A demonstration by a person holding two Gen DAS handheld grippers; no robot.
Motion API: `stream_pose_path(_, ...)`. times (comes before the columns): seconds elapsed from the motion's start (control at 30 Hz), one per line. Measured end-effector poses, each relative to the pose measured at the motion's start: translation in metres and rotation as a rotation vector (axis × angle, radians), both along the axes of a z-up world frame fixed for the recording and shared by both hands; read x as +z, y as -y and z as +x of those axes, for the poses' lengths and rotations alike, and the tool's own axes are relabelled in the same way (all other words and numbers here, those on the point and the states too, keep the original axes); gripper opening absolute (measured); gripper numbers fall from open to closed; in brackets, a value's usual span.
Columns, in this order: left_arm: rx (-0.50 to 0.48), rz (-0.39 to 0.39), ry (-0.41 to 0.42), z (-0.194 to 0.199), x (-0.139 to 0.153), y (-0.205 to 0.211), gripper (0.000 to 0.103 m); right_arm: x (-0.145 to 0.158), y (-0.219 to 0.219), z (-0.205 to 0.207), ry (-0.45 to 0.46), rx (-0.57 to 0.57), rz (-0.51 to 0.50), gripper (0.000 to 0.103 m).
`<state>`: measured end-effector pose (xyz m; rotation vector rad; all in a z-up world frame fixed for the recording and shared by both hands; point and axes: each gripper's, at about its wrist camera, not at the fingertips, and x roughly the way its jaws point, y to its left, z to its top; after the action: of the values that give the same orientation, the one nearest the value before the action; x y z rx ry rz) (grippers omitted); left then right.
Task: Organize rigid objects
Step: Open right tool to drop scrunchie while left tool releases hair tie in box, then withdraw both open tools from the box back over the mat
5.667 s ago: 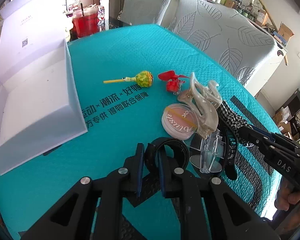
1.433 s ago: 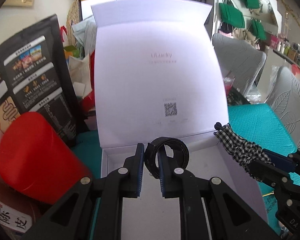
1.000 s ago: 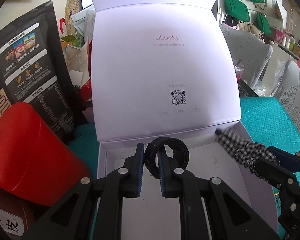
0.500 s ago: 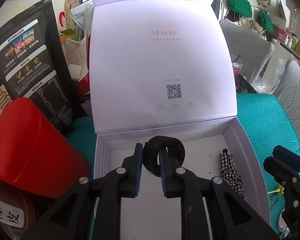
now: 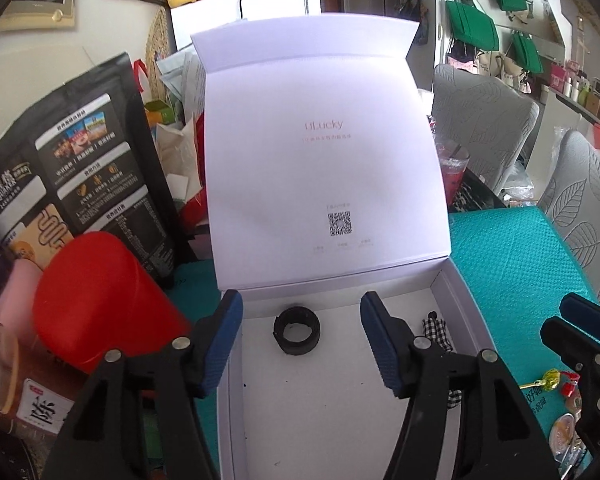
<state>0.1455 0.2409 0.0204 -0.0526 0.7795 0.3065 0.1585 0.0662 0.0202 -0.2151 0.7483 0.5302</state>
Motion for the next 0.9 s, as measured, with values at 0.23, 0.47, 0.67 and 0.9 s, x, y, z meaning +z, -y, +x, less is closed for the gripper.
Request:
stream_pose_path(0.23, -0.025, 0.001, 0.045, -0.012, 0.017, 0.009, 0.083, 0.011, 0.009, -0.012, 0.023, -0.015, 0.009, 0.027)
stream_pose_path(0.47, -0.029, -0.001, 0.082, -0.030, 0.033, 0.018, 0.103, 0.027, 0.022, -0.029, 0.054, -0.025, 0.034, 0.058)
stream_pose_path(0.67, -0.033, 0.018, 0.110, -0.053, 0.051, 0.030, 0.103, 0.042, 0.040, -0.048, 0.092, -0.039, 0.061, 0.069)
stream_pose_path(0.9, -0.044, 0.023, 0.134, -0.081, 0.065, 0.044, 0.103, 0.057, 0.059, -0.074, 0.131, -0.049, 0.071, 0.077)
